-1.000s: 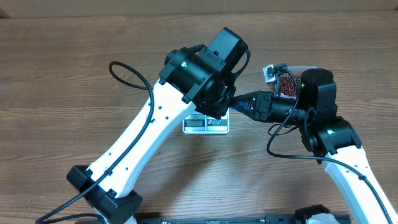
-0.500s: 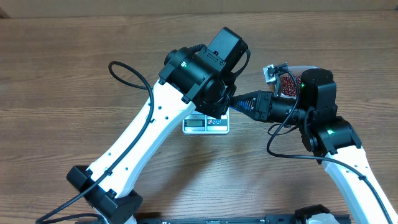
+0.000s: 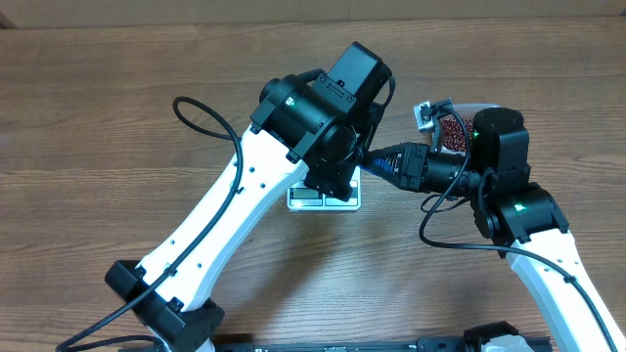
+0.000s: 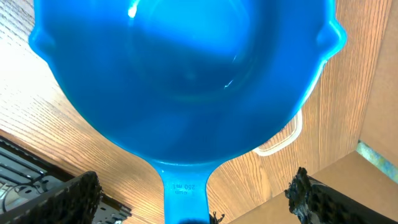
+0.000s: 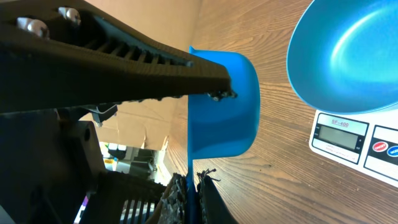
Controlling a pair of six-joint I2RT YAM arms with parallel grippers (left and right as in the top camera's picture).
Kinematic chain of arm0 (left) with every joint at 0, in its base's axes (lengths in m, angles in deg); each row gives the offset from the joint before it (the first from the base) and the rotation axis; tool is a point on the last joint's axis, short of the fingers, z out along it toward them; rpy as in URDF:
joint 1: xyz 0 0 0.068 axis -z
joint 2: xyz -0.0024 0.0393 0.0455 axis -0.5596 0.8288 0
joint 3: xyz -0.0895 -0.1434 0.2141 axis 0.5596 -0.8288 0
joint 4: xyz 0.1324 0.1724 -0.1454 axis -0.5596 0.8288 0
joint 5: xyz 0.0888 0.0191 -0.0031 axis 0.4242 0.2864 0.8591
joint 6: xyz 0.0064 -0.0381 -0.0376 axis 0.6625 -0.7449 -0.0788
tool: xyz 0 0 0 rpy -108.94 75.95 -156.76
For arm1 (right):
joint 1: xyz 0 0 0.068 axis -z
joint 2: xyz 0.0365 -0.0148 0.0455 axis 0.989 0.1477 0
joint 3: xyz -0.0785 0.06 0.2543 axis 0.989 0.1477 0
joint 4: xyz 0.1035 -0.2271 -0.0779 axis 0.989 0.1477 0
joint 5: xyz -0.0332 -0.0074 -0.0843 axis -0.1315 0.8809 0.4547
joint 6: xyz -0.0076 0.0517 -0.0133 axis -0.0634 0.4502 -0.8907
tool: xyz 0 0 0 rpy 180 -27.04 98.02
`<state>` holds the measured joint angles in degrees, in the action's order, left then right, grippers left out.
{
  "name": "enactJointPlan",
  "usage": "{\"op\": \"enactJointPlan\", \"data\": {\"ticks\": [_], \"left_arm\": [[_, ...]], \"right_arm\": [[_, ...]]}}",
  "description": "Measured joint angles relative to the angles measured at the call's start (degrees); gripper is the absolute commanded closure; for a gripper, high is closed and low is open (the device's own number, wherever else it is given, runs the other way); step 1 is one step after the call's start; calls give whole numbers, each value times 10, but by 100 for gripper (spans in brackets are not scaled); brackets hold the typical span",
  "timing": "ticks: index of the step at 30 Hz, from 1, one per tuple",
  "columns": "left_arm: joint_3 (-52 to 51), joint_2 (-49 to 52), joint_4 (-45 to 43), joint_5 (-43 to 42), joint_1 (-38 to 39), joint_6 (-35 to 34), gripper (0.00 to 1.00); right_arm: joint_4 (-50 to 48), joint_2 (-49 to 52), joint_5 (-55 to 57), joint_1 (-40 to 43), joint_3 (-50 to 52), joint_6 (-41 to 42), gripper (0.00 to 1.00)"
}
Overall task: Scoop item into bowl and weigh 150g on scale
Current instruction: 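Release the left gripper and move the scoop right toward the beans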
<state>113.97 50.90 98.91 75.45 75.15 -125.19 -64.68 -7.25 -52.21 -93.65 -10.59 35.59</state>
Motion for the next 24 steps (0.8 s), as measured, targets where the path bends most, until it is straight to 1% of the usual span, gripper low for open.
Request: {"op": "enactJointPlan", "data": {"ticks": [4, 9, 14, 21, 24], "left_arm": [[0, 0, 0, -2, -11, 22, 1], [1, -1, 0, -3, -42, 93, 1], [1, -19, 0, -3, -75, 189, 0], [1, -70, 0, -3, -108, 355, 1], [2, -82, 1, -3, -116, 413, 0]], "right_arm": [[23, 0, 17, 0, 0, 0, 96], [49, 0, 52, 3, 0, 0, 96], [52, 0, 82, 22, 0, 0, 96], [76, 0, 110, 70, 0, -8, 96], [91, 0, 114, 93, -3, -17, 96]]}}
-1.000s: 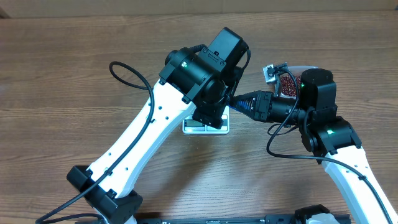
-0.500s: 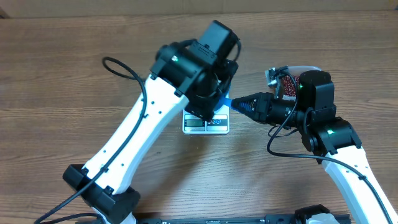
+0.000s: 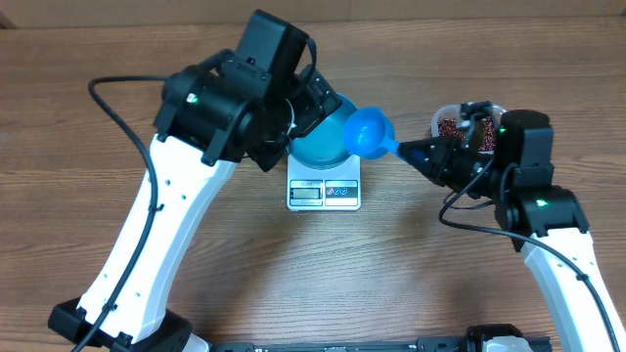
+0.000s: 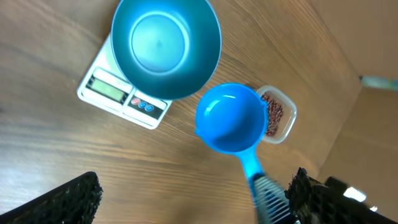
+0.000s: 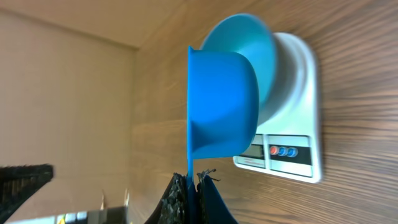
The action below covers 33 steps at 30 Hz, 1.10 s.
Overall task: Scoop item into bowl and weigh 150g on scale
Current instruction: 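Release the left gripper and move the scoop right toward the beans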
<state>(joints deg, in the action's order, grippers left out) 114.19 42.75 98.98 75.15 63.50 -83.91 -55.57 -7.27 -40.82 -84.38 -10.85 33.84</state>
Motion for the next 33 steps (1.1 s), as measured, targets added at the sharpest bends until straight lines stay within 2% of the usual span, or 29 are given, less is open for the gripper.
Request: {"op": "enactJointPlan", "data": {"ticks": [4, 9, 14, 20, 24, 33], "left_arm": [[0, -2, 3, 0, -4, 81, 0], [0, -2, 4, 0, -4, 184, 0], [0, -2, 4, 2, -4, 281, 0], [0, -2, 4, 2, -4, 387, 1], [0, -2, 4, 7, -4, 425, 0], [0, -2, 4, 20, -4, 447, 0]], "right_arm": [[38, 0, 11, 28, -28, -19, 96], [137, 0, 67, 51, -111, -62, 96], [242, 0, 181, 51, -198, -104, 96], [300, -4, 365, 52, -238, -128, 96], [303, 2, 445, 52, -238, -139, 96], [287, 87, 537, 51, -238, -156, 96]]}}
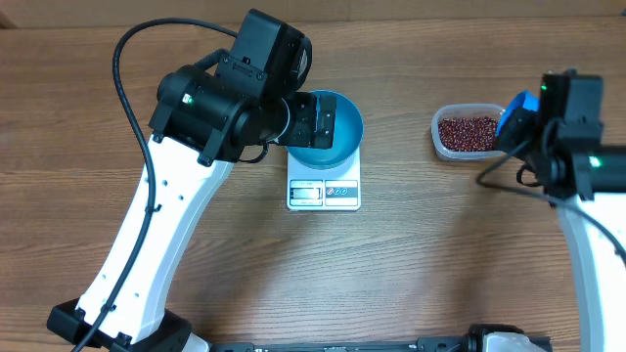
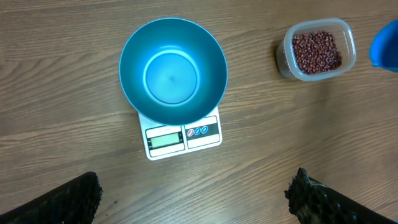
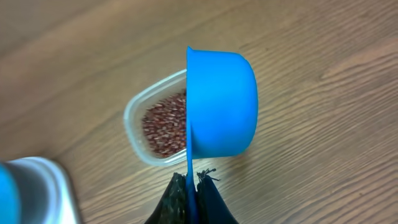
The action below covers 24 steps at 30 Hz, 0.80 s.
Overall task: Scoop item into bowl and weigh 150g on scale
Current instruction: 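Release the left gripper and move the scoop right toward the beans, then lower the scoop into the bean container with the right gripper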
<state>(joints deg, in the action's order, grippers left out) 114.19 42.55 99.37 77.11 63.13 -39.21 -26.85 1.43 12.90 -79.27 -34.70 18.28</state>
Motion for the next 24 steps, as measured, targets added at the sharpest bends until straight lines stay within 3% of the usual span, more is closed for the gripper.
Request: {"op": "enactJointPlan", "data": {"ticks": [18, 24], "left_arm": [[0, 0, -11, 4, 0, 0, 0], [0, 0, -16, 4, 0, 0, 1]], "right_arm": [[-39, 54, 19, -2, 0, -115, 96], [-57, 57, 36, -37, 0, -152, 96]]}}
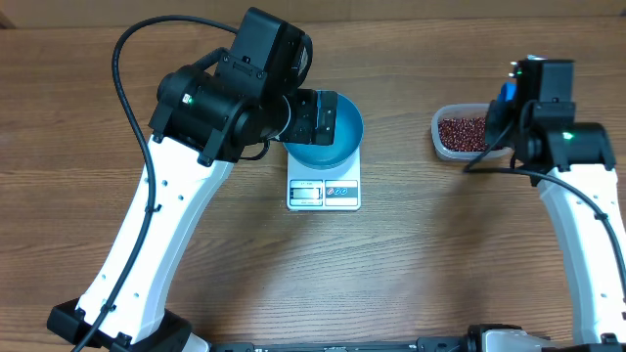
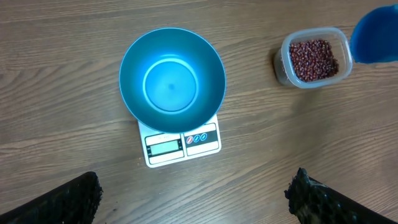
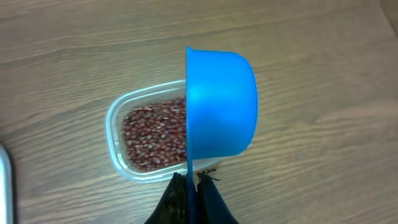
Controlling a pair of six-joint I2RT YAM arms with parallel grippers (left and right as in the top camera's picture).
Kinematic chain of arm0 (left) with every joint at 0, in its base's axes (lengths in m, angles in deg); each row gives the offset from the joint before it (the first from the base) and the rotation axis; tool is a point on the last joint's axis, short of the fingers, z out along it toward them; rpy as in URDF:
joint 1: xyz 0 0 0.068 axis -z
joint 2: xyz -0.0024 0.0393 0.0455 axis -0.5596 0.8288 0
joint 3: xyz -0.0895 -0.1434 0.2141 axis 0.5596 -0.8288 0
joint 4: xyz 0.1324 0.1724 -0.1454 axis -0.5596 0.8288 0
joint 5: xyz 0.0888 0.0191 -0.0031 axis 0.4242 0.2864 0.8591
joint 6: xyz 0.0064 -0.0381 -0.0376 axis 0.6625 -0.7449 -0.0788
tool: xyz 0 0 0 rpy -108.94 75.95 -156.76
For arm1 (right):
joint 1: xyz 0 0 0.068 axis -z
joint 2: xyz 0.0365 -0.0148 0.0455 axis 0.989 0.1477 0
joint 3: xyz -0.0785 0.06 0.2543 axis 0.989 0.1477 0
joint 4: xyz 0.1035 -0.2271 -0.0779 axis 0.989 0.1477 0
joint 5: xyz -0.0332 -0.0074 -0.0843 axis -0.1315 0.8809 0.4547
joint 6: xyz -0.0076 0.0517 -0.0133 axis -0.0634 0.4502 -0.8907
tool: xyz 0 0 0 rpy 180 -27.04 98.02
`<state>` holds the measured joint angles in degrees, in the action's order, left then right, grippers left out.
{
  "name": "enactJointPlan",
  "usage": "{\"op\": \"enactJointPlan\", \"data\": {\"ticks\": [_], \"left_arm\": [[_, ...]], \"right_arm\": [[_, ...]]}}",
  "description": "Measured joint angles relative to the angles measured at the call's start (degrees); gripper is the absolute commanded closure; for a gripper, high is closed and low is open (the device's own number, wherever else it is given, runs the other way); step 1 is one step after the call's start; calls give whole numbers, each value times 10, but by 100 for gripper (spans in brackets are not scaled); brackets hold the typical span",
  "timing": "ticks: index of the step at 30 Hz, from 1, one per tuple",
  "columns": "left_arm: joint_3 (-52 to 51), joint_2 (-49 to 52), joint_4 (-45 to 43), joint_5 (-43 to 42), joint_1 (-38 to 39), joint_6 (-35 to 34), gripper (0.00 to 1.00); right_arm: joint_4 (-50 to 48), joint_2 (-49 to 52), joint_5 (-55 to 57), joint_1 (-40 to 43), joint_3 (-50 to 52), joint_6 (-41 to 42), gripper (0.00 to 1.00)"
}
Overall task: Scoop item into bowl and weigh 150g on scale
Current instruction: 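Lower the scoop into the bean container with the right gripper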
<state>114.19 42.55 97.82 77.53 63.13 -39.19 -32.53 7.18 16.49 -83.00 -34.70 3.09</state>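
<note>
An empty blue bowl sits on the white scale near the table's middle. At the right a clear tub of red beans rests on the wood. My right gripper is shut on the handle of the blue scoop, which hangs on edge just above the tub's right end. The scoop's cup also shows in the left wrist view. My left gripper is high above the scale, its fingers wide open with nothing between them.
The left arm reaches over the table's left half and hides part of the bowl from above. The right arm stands along the right edge. Bare wooden tabletop surrounds the scale and tub.
My right gripper has brought the scoop a little left, from right of the tub to over its right end. The left arm, bowl and scale are where they were.
First both grippers crowded over the scale, the scoop beside the bowl. Then my left gripper was higher and further left, the scoop still next to the bowl. Later the scoop was right of the bean tub, and now it hangs over the tub.
</note>
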Motion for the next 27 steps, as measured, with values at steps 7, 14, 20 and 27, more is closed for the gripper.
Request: {"op": "enactJointPlan", "data": {"ticks": [7, 14, 20, 27], "left_arm": [[0, 0, -2, 0, 0, 0, 0], [0, 0, -4, 2, 0, 0, 0], [0, 0, -4, 15, 0, 2, 0], [0, 0, -4, 30, 0, 13, 0]], "right_arm": [[20, 51, 68, -56, 0, -9, 96], [20, 76, 129, -87, 0, -7, 96], [21, 84, 157, -88, 0, -7, 96], [28, 113, 171, -88, 0, 1, 96]]}}
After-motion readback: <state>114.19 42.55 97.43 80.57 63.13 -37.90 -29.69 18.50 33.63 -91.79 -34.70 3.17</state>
